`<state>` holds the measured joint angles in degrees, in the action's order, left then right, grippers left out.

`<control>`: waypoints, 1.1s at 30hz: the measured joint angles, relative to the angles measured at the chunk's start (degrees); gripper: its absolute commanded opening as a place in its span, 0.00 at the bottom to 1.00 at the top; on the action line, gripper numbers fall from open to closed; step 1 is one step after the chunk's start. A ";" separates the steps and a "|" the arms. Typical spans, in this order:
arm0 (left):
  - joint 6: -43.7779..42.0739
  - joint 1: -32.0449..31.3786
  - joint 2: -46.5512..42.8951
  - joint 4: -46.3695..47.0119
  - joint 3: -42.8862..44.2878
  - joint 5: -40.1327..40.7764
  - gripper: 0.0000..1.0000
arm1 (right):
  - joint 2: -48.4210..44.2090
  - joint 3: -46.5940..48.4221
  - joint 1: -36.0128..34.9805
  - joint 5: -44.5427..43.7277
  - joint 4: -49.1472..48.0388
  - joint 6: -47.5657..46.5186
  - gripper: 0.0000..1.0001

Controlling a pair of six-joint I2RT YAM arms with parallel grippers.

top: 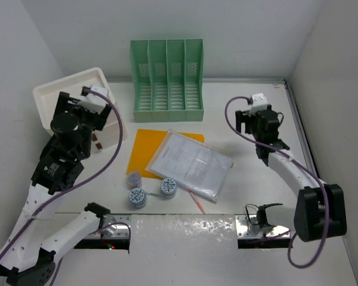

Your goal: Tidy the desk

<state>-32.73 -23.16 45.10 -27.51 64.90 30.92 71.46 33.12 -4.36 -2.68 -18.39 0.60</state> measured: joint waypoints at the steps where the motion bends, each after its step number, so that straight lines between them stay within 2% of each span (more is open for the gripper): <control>1: -1.29 1.07 1.31 0.79 2.03 1.55 0.72 | -0.76 4.42 -3.63 -2.27 3.56 -0.37 0.81; 3: -3.17 5.77 4.04 1.79 5.66 1.88 0.71 | -2.14 10.95 -12.79 -5.73 8.17 -0.63 0.76; 7: -4.00 26.18 11.06 0.96 13.88 -4.28 0.70 | -3.67 17.68 -29.44 -7.76 10.14 4.17 0.59; 9: -3.08 35.80 15.74 0.07 18.62 -10.21 0.68 | -3.26 18.03 -34.88 -9.55 8.02 7.23 0.59; 11: -1.36 45.31 21.88 -1.92 23.15 -17.75 0.68 | -0.74 18.75 -40.06 -12.41 6.08 8.94 0.64; 14: 1.31 54.47 28.17 -3.80 24.79 -26.18 0.81 | 8.81 24.41 -48.54 -15.52 3.30 9.99 0.66; 17: 3.37 57.81 30.62 -5.92 22.12 -31.10 0.84 | 21.31 34.18 -53.99 -15.23 1.99 11.61 0.63; 24: 6.62 58.97 37.59 -6.69 21.49 -38.40 0.83 | 47.12 58.27 -60.43 -15.28 -0.83 12.66 0.61; 29: 8.59 60.61 40.98 -3.89 18.73 -40.02 0.82 | 60.96 73.40 -62.95 -18.58 -2.67 11.54 0.58; 32: 9.29 61.86 40.61 0.28 16.35 -41.99 0.78 | 65.90 77.59 -64.00 -22.08 -6.43 10.05 0.50; 33: 9.57 62.29 40.50 1.36 15.67 -43.01 0.73 | 66.99 78.03 -64.50 -23.52 -7.89 9.09 0.48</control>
<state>-23.16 39.13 85.60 -26.15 80.58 -12.10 138.45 111.15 -68.86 -26.20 -26.28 9.69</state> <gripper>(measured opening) 0.794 0.507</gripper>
